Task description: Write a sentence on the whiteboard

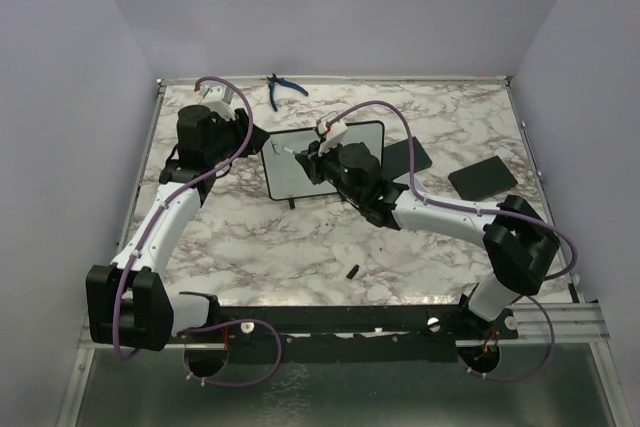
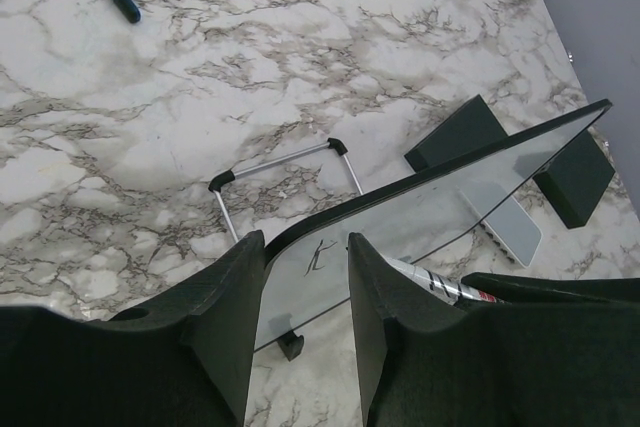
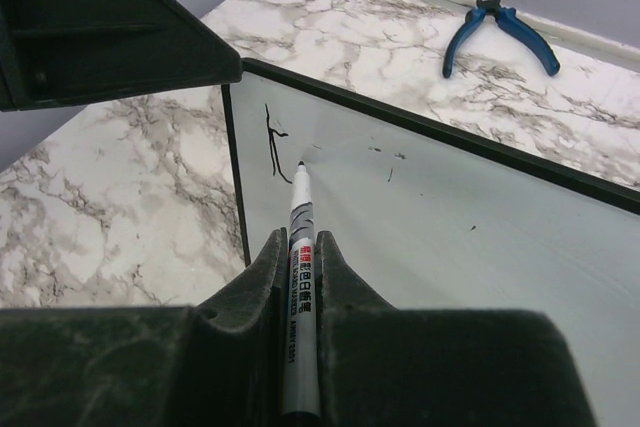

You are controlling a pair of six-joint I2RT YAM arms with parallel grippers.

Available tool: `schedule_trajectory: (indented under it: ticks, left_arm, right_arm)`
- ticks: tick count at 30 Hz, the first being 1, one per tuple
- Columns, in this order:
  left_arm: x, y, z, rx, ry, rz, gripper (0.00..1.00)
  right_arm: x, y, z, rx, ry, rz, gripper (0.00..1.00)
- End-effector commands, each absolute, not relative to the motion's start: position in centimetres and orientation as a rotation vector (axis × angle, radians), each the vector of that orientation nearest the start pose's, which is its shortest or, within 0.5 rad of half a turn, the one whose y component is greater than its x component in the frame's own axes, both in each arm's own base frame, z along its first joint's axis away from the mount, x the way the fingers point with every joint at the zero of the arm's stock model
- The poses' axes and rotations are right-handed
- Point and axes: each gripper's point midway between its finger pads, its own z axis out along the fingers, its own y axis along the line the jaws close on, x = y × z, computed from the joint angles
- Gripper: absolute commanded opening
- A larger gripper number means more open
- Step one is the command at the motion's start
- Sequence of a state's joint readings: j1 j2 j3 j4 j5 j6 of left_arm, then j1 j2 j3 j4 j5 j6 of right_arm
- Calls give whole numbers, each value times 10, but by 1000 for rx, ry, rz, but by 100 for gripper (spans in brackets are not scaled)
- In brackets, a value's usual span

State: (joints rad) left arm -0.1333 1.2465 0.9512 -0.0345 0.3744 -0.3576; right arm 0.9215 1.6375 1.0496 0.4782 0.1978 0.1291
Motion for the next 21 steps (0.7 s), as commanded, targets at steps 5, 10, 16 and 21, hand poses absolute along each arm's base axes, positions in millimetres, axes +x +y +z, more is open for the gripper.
schedule_trajectory:
  ticks: [5,10,16,21]
  left_arm:
    - [376,-136,238,75,1930,-707,40]
    - [376,-136,239,77,1927,-708,39]
    - [375,-137,241,80,1923,-708,39]
    - [375,-137,241,82,1922,-708,39]
  right_arm:
    - [349,397,223,-488,1630,568,0]
    - [350,395,216,-489,1646,556,0]
    - [347,394,213,-494,1655,563,0]
    - [340,393,225,-508,1623,598,0]
